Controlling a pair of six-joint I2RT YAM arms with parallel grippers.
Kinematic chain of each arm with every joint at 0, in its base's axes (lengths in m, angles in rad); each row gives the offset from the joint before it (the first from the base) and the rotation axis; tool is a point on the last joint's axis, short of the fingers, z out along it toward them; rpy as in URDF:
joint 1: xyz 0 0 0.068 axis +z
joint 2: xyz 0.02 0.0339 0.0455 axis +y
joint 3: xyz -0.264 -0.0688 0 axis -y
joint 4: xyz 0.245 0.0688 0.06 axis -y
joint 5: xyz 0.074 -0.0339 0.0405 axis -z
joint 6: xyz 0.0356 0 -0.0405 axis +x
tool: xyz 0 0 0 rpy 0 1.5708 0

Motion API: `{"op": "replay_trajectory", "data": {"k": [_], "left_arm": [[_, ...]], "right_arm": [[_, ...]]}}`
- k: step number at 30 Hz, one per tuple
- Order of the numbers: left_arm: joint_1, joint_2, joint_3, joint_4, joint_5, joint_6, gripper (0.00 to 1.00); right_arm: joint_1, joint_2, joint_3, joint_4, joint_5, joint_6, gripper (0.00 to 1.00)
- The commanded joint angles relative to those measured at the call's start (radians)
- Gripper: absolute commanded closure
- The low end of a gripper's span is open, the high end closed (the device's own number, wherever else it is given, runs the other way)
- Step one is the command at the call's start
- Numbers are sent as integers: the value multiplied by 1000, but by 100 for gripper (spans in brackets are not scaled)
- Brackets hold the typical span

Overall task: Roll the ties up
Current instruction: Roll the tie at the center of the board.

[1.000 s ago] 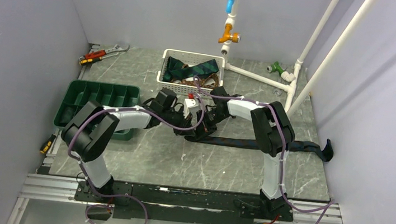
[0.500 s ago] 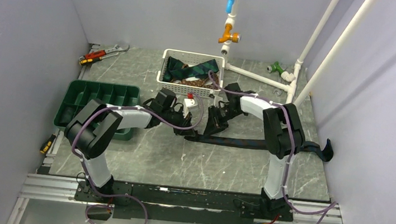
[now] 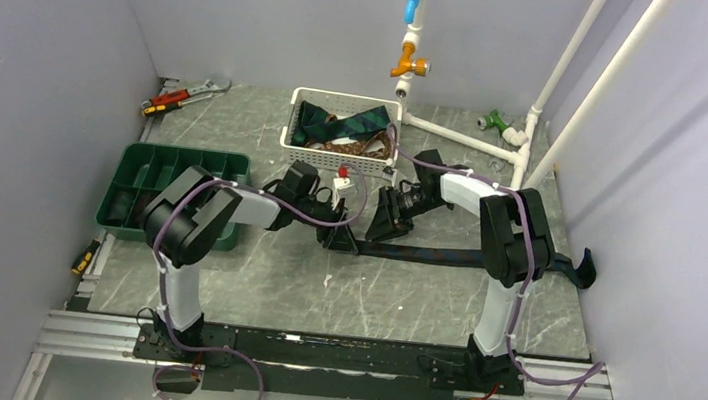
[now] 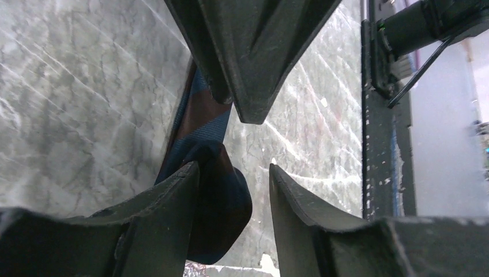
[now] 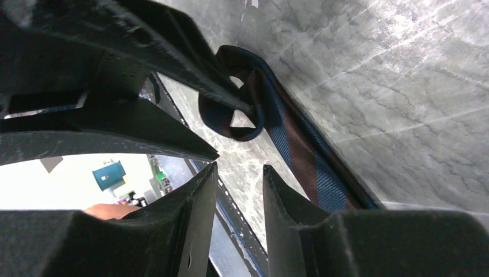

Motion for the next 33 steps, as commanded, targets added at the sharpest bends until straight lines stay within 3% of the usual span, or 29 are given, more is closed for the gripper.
{"op": "replay_trajectory", "data": {"k": [1, 8, 33], "left_arm": [[32, 56, -40, 263, 112, -209, 46], [79, 105, -47, 414, 147, -353, 42], [76, 165, -18, 448, 177, -383, 57]], "right_arm": [[3, 4, 18, 20, -38, 17, 64], [24, 19, 26, -25, -23, -3, 64], [72, 114, 69, 118, -39, 120, 64]]}}
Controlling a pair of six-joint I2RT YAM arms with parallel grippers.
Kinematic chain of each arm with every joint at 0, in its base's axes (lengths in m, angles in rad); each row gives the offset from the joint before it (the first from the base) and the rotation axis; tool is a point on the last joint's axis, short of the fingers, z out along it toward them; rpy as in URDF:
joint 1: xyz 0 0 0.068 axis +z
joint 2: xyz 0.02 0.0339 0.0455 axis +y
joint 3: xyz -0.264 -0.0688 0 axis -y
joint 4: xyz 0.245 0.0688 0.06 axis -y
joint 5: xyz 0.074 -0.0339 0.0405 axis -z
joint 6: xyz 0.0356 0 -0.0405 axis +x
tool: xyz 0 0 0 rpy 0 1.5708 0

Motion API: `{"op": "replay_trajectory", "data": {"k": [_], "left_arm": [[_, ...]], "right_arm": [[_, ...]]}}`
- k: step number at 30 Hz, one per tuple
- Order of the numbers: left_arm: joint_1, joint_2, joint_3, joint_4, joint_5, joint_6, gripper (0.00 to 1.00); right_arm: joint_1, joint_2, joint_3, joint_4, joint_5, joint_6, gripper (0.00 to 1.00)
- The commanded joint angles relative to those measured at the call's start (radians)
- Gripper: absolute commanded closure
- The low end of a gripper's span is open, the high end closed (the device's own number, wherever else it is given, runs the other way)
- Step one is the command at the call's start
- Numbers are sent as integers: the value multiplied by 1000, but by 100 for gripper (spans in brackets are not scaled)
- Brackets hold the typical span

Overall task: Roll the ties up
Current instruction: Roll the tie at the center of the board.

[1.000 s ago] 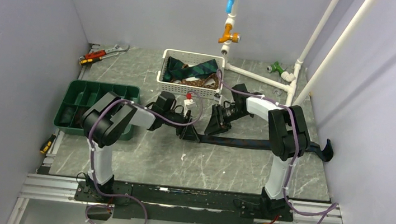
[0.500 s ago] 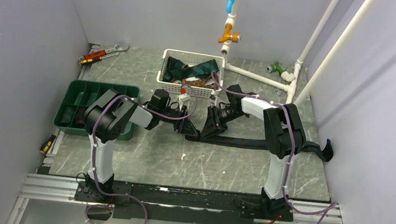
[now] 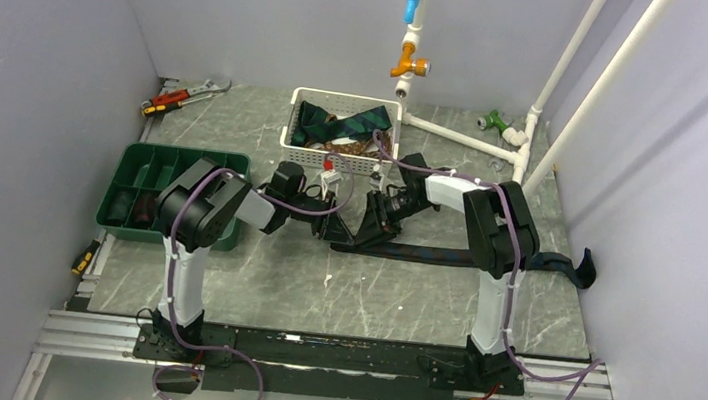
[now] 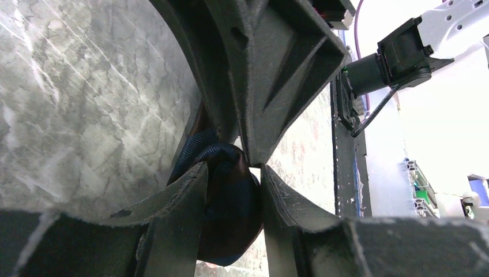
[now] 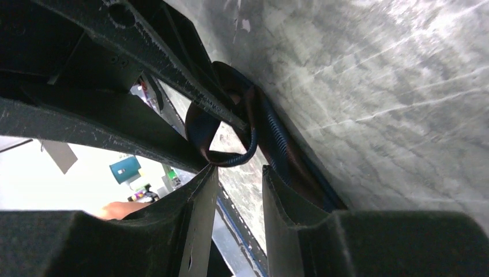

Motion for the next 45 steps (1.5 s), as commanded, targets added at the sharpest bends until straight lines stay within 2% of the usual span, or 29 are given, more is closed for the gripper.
{"op": "replay_trajectory", "data": {"k": [1, 7, 9, 11, 13, 14, 17, 20, 24, 27, 31, 35, 37, 38, 41, 43, 45], "left_arm": [[-6, 12, 33, 47, 43, -7, 57], [-6, 24, 40, 41, 43, -11, 56], [-6, 29, 39, 59, 46, -24, 56], [-5, 26, 40, 63, 45, -26, 53], [-2, -2, 33, 64, 36, -19, 46], [3, -25, 24, 53, 17, -7, 42], [25, -133, -14, -36, -57, 96, 35], [37, -265, -62, -150, -145, 287, 33], [33, -341, -103, -249, -232, 511, 36], [6, -331, -81, -378, -294, 632, 47], [-44, -305, -57, -463, -346, 709, 55], [-85, -295, -64, -464, -364, 729, 57], [-99, -287, -63, -458, -376, 720, 59], [-109, -282, -56, -454, -391, 708, 59], [-113, -276, -46, -446, -411, 687, 60], [-112, -275, -37, -450, -415, 677, 60], [-111, -276, -35, -443, -414, 668, 60]], "right_arm": [[6, 33, 44, 62, -27, 32, 65], [6, 37, 37, 103, -50, 44, 70], [6, 36, 30, 111, -46, 45, 77], [6, 40, 35, 88, -26, 23, 88], [7, 41, 35, 68, 11, -5, 100], [6, 43, 37, 48, 32, -21, 100], [5, 54, 49, 1, 83, -75, 100], [2, 47, 47, -23, 124, -109, 100], [2, 44, 36, -29, 118, -117, 100], [2, 46, 36, -26, 111, -113, 100], [3, 37, 41, -16, 96, -103, 100], [1, 22, 54, -6, 76, -80, 100], [1, 18, 65, -9, 57, -71, 95], [1, 6, 69, -5, 20, -57, 84], [0, -8, 70, -5, -19, -41, 67], [1, -12, 74, -18, -34, -44, 59], [-1, -11, 80, -34, -45, -48, 56]]}}
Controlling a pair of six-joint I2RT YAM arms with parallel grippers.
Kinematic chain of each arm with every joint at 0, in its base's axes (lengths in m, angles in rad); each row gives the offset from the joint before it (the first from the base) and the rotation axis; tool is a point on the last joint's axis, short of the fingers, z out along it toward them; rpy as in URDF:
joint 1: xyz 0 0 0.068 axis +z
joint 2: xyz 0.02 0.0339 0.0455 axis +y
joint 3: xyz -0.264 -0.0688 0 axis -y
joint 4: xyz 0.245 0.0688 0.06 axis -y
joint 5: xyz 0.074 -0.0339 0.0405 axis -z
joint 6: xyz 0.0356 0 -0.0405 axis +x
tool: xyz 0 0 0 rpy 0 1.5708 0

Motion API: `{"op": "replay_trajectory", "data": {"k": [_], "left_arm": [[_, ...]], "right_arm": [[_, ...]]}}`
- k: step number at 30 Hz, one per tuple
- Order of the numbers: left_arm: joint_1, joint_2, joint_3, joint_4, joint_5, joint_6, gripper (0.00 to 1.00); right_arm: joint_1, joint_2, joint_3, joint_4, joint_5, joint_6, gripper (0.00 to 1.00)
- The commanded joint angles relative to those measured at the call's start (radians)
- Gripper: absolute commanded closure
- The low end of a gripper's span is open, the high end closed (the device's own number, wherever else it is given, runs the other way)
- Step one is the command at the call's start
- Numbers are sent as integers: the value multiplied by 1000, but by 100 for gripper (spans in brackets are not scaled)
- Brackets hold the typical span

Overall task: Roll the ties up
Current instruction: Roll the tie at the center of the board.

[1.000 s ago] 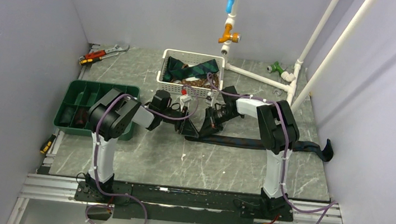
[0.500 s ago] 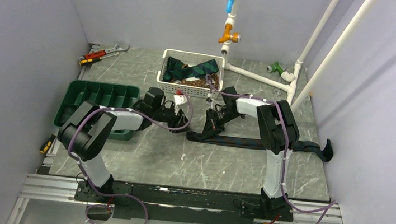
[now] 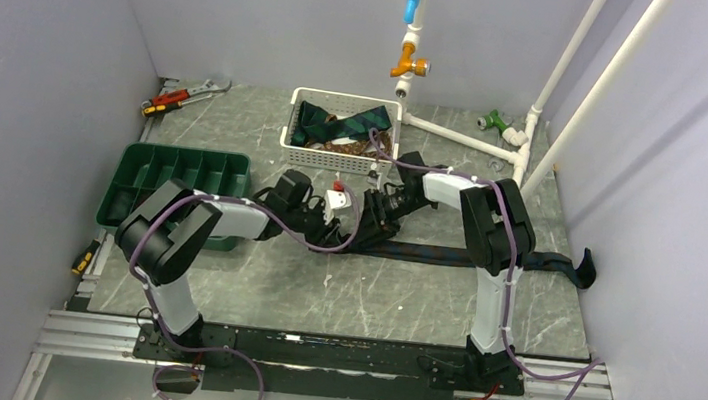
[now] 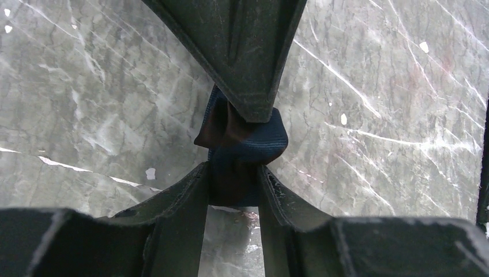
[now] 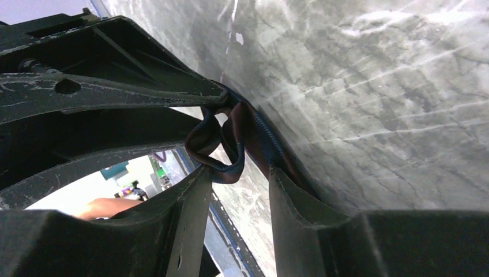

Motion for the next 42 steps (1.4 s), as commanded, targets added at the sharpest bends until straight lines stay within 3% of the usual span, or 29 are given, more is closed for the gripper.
{"op": "replay_trajectory", "data": {"k": [1, 6, 13, 25, 28, 30, 34, 40, 42], "left_arm": [[-7, 9, 41, 11, -12, -14, 60], [-13, 28, 69, 6, -5, -27, 60], [-15, 48, 100, -34, 4, -14, 60], [-20, 63, 128, -53, 25, -13, 59], [-24, 75, 144, -59, 26, -12, 59], [-25, 78, 151, -66, 30, -5, 58], [-23, 28, 114, -39, 45, 74, 41], [-13, -77, -12, 66, 112, 283, 10], [-12, -65, 3, 50, 109, 326, 7]], "right_arm": [[-2, -54, 41, -29, -63, 3, 56], [0, -34, 64, -53, -64, -7, 56], [-5, -67, 63, -109, -43, -52, 48], [0, -43, 87, -71, 53, -20, 56], [8, -34, 87, -42, 53, -12, 63], [9, -17, 95, -46, 53, -18, 75], [8, -1, 100, -88, 88, -61, 100], [-6, 6, 91, -134, 82, -107, 100], [-9, 2, 93, -142, 62, -113, 100]]}}
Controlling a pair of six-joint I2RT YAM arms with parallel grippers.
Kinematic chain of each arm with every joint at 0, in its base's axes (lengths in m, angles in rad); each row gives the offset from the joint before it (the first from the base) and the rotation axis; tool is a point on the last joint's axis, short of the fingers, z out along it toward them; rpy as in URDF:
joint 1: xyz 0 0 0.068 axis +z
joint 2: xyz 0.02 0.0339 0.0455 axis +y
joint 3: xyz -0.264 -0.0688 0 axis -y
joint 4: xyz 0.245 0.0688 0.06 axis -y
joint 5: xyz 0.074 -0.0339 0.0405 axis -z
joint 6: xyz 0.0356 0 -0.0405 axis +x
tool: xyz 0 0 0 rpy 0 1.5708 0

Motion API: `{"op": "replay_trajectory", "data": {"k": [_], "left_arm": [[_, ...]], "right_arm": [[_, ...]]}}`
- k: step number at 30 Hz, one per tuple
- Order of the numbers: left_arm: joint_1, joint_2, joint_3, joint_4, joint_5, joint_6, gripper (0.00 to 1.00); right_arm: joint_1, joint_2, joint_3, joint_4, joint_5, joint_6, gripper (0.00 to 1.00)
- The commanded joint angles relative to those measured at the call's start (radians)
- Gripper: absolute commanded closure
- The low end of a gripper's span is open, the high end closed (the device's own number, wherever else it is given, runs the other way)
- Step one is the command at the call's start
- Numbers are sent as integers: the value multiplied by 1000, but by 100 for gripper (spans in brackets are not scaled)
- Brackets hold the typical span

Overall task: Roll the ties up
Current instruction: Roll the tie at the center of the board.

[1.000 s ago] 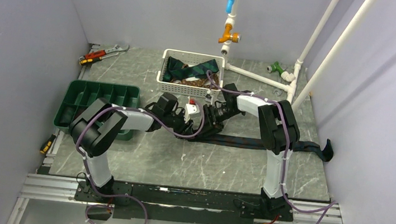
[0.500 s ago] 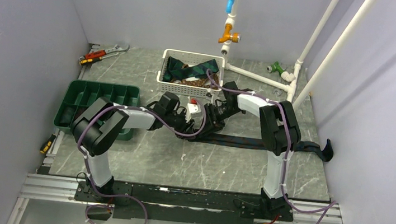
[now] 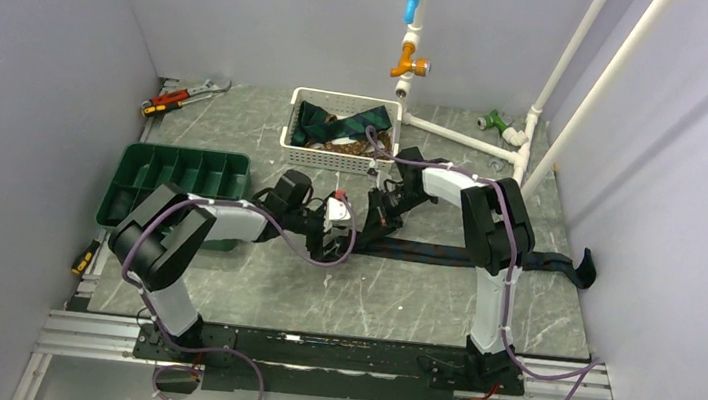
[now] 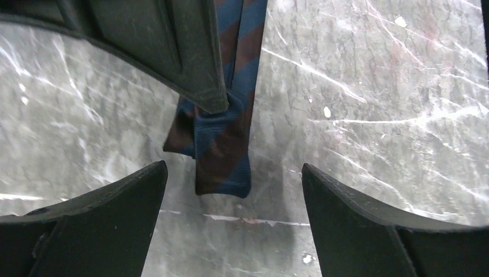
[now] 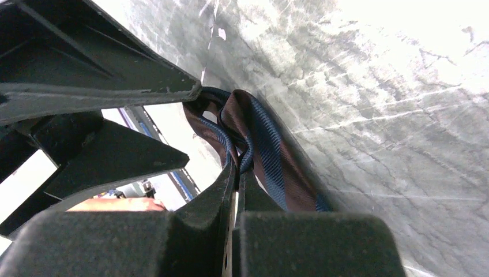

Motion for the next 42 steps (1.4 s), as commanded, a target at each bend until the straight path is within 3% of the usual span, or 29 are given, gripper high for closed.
{"op": "replay_trajectory", "data": {"k": [1, 19, 21, 25, 27, 33, 42], "left_arm": [[1, -16, 22, 41, 55, 179, 2], [-76, 157, 168, -131, -64, 271, 2], [-76, 157, 157, -134, -57, 291, 11], [-76, 127, 124, -150, -29, 332, 38], [-75, 124, 116, -165, -29, 344, 44], [-73, 125, 117, -202, -46, 355, 55], [-69, 133, 133, -226, -54, 340, 55]], "right_arm": [[-10, -4, 24, -38, -38, -40, 100], [-5, -45, 17, -27, -164, -12, 100], [-4, -49, 18, -34, -171, -15, 100], [-9, -46, 22, -39, -160, -15, 100], [-11, -39, 27, -47, -144, -19, 100], [-25, -24, 17, -68, -49, -53, 100], [-26, 16, 7, -54, 79, -68, 100]]}}
